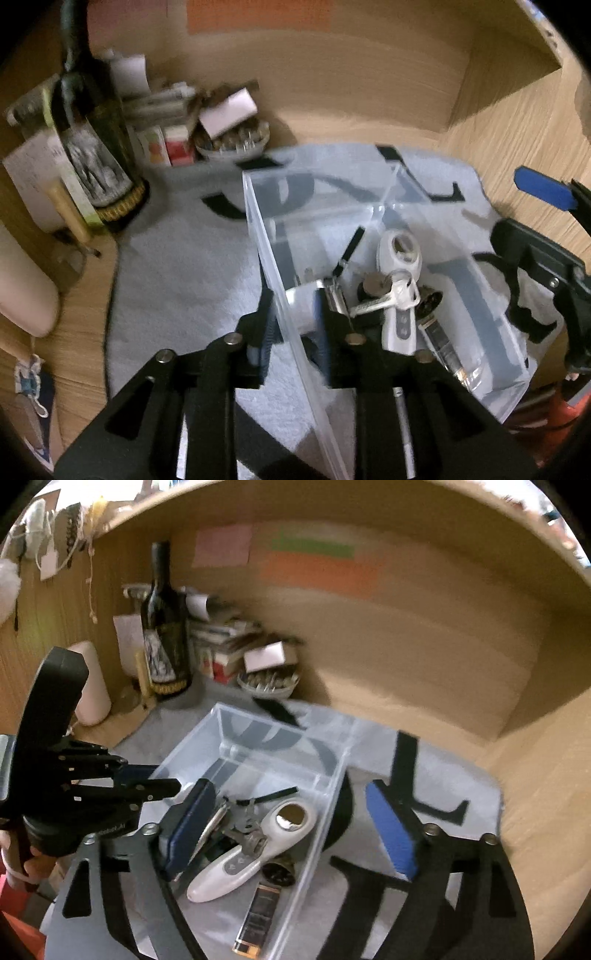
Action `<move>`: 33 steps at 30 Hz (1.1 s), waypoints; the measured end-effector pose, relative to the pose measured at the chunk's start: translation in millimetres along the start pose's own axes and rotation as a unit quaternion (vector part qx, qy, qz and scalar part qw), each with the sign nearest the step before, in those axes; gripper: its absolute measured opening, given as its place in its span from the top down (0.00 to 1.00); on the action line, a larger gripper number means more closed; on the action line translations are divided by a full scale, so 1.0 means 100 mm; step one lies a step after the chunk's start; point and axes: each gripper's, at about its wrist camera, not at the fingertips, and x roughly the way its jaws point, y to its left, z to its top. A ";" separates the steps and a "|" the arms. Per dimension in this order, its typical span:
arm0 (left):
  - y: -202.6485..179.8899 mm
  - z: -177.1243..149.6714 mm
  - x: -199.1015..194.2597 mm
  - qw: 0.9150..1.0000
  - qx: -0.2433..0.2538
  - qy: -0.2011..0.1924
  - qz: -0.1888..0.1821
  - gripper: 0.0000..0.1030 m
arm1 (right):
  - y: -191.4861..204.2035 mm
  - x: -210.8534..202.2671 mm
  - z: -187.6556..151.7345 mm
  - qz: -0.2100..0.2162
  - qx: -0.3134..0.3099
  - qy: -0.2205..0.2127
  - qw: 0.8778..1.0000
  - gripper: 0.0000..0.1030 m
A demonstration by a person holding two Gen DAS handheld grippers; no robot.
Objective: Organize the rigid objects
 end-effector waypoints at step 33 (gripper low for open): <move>-0.59 -0.37 -1.56 0.959 0.021 -0.281 0.034 0.01 | -0.05 -1.29 -0.34 -0.067 0.059 -0.161 0.983 0.00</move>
